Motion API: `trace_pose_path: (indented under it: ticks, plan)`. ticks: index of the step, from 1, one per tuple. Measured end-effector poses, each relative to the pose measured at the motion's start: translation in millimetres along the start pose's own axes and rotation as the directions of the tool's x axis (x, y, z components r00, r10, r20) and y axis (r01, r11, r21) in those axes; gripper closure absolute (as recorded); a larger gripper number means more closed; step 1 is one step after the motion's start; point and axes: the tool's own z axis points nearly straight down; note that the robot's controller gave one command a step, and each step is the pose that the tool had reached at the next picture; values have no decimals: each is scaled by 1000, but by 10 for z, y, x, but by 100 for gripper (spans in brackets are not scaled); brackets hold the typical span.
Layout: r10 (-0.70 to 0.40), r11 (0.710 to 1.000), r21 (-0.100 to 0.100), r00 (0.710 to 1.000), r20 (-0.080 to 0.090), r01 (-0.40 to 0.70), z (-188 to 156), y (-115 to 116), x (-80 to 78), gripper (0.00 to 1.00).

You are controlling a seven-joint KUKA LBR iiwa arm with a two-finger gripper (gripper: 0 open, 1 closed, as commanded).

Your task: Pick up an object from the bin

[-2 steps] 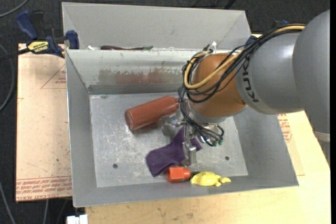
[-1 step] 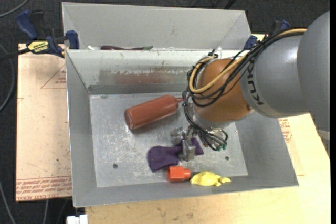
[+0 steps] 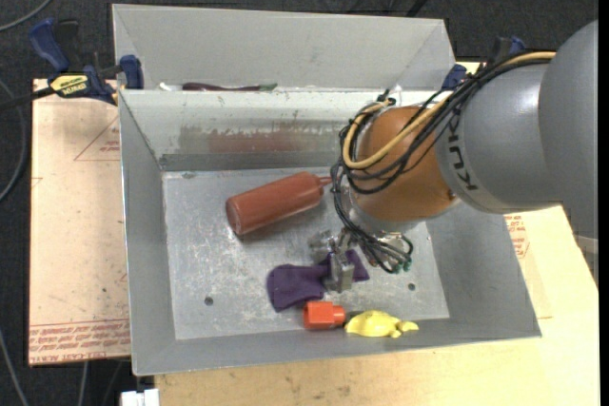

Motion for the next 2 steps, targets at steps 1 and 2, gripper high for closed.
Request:
trace_pose_path:
  ticks: [1, 2]
  plan:
    - [-1, 1000, -1, 1000, -5, 1, -40, 6, 13, 100]
    - [0, 1000, -3, 1000, -10, 0, -245, 14, 30, 100]
